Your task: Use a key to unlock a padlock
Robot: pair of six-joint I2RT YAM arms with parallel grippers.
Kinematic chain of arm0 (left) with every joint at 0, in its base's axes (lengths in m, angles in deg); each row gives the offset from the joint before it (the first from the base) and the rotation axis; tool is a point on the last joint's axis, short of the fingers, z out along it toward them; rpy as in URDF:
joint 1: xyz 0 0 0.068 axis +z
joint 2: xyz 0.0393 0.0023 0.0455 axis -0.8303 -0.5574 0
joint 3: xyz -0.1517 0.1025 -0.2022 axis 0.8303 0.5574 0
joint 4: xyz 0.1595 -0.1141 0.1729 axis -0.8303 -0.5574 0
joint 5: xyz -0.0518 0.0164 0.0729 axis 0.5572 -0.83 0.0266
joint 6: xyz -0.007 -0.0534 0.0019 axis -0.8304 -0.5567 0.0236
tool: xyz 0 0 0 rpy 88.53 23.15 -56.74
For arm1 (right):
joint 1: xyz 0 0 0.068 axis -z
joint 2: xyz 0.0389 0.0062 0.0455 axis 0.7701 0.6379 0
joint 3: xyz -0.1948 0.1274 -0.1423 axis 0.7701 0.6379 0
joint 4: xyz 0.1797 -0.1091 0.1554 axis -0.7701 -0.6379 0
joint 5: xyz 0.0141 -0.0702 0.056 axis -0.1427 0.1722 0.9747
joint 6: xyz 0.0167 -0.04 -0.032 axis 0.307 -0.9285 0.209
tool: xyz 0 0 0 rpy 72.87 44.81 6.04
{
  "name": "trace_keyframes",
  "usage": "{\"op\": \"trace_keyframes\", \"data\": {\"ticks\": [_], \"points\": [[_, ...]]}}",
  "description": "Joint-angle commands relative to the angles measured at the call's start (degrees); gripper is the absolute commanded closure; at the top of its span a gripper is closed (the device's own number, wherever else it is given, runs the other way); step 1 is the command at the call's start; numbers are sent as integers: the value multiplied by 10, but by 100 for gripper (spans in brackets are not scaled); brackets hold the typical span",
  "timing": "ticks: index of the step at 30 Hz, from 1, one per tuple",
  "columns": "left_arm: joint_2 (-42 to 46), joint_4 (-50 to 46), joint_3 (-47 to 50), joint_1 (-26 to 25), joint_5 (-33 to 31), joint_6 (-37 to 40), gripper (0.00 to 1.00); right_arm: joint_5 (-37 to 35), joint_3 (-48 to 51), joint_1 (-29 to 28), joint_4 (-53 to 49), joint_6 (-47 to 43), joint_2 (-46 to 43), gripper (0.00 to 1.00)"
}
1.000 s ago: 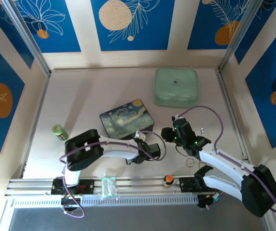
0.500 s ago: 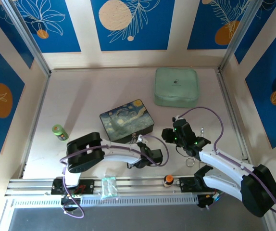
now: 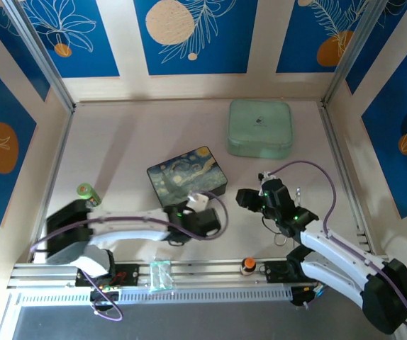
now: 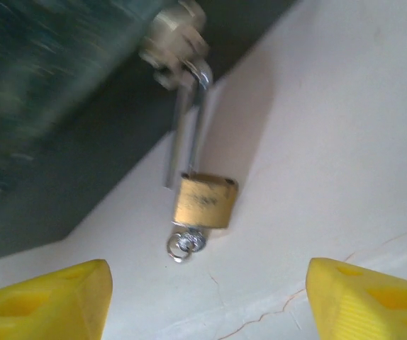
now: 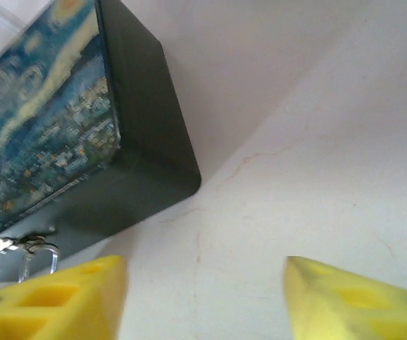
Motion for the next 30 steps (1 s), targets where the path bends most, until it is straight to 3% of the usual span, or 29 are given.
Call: {"op": "trace_keyframes", "data": {"ticks": [1, 3, 5, 13, 16, 21, 26, 30], "points": [[80, 93, 61, 41, 55, 14, 26, 60, 15, 8, 25, 7, -15, 12], [116, 114, 94, 65, 70, 9, 25, 92, 14, 3, 41, 7, -6, 1], [147, 132, 129, 90, 77, -11, 25, 91, 5, -19, 45, 17, 13, 0], [274, 219, 244, 163, 126, -60, 27, 48, -63, -178, 101, 52, 171, 24], [296, 194, 242, 184, 129, -48, 27, 17, -107, -225, 90, 49, 243, 26], [318, 154, 223, 213, 135, -18, 27, 34, -150, -254, 115, 101, 327, 29], [328, 131, 203, 228, 132, -1, 27, -72, -257, -301, -63, 186, 395, 19], [344, 103, 185, 249, 127, 25, 27, -75, -263, -320, -17, 216, 427, 24]]}}
